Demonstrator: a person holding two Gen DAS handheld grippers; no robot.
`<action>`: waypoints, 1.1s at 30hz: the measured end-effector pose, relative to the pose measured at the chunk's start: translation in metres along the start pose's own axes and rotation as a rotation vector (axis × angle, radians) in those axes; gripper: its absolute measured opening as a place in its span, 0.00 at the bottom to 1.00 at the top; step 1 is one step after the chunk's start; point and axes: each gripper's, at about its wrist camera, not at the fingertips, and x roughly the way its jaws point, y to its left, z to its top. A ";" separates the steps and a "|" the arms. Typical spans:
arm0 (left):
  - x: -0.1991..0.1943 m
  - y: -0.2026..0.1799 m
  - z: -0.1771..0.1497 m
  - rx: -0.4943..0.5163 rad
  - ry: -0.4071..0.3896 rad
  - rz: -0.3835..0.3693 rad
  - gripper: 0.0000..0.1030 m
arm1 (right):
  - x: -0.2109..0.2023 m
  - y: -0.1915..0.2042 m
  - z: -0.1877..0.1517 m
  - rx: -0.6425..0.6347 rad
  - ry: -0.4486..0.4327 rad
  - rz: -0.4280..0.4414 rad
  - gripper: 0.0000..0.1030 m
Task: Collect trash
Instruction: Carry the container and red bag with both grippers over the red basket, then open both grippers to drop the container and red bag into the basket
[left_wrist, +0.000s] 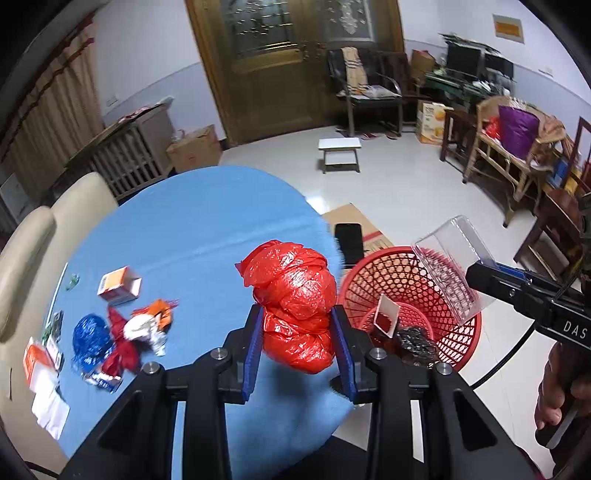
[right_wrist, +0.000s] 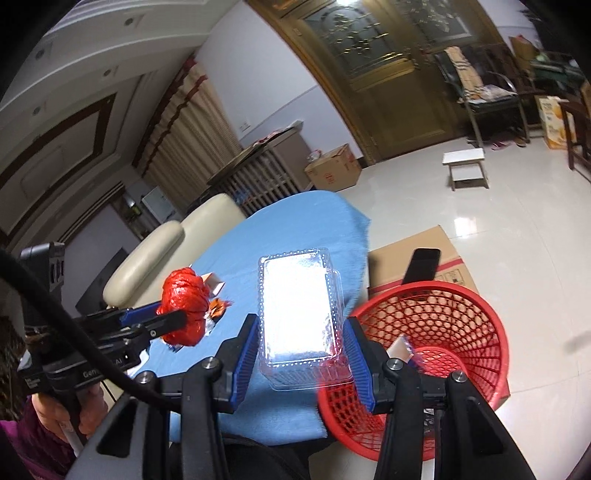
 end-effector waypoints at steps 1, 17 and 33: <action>0.003 -0.003 0.001 0.009 0.003 -0.005 0.36 | -0.001 -0.003 -0.001 0.009 -0.002 -0.006 0.48; 0.049 -0.049 0.012 0.093 0.091 -0.157 0.38 | -0.006 -0.063 -0.007 0.160 -0.001 -0.067 0.48; 0.054 -0.029 -0.003 0.051 0.123 -0.235 0.61 | 0.002 -0.076 -0.005 0.279 0.045 -0.101 0.66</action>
